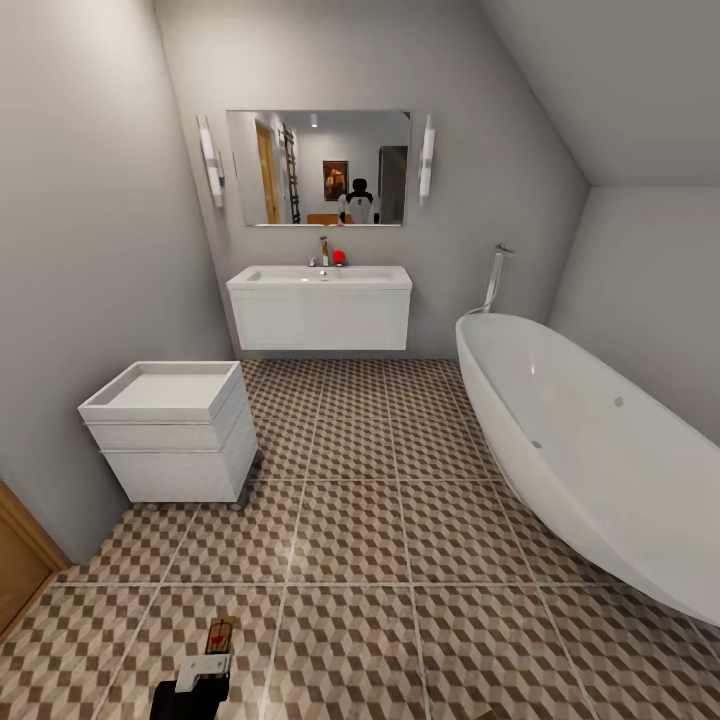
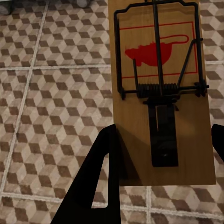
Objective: Take the four mousetraps from the cabinet in the bathroom and place them on the bathroom floor. Make sure all four end up on the same floor surface, and ensure that at least two of them are either under or directly next to the same bathroom sink.
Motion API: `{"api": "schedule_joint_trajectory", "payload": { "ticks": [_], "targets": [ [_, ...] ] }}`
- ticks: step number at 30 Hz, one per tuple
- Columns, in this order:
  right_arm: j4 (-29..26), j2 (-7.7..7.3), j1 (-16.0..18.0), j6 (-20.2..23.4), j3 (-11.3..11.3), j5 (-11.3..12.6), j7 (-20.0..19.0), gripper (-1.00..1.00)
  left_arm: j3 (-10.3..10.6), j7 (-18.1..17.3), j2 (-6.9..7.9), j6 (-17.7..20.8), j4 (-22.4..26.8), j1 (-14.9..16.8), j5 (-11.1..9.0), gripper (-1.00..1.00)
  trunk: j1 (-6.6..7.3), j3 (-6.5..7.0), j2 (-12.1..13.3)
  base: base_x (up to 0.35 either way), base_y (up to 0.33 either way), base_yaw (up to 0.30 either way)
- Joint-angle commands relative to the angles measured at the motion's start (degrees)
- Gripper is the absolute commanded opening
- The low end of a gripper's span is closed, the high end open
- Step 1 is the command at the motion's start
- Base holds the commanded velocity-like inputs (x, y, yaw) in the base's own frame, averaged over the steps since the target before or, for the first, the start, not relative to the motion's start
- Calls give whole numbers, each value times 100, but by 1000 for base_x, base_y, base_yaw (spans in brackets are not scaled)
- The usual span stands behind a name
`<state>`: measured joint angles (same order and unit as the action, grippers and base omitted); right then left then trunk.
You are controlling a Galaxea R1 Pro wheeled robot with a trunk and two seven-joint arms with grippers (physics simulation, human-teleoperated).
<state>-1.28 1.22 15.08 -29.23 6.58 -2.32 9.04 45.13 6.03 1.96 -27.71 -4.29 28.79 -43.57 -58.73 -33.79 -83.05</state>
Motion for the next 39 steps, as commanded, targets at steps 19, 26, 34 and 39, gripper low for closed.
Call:
{"api": "schedule_joint_trajectory", "payload": {
  "ticks": [19, 26, 34, 39],
  "targets": [
    [5, 1, 4, -4, 45, -14, 54, -100, 31, 47, -3, -16, -10, 4, 33, -100, 0, -5, -3, 0, 0, 0],
    [5, 1, 4, -4, 45, -14, 54, -100, 31, 47, -3, -16, -9, 4, 35, -100, 0, -5, -3, 0, 0, 0],
    [5, 1, 4, -4, 45, -14, 54, -100, 31, 47, -3, -16, -9, 4, 35, -100, 0, -5, -3, 0, 0, 0],
    [5, 1, 4, -4, 45, -14, 54, -100, 31, 47, -3, -16, -8, 4, 34, -100, 0, -5, -3, 0, 0, 0]
  ]
}}
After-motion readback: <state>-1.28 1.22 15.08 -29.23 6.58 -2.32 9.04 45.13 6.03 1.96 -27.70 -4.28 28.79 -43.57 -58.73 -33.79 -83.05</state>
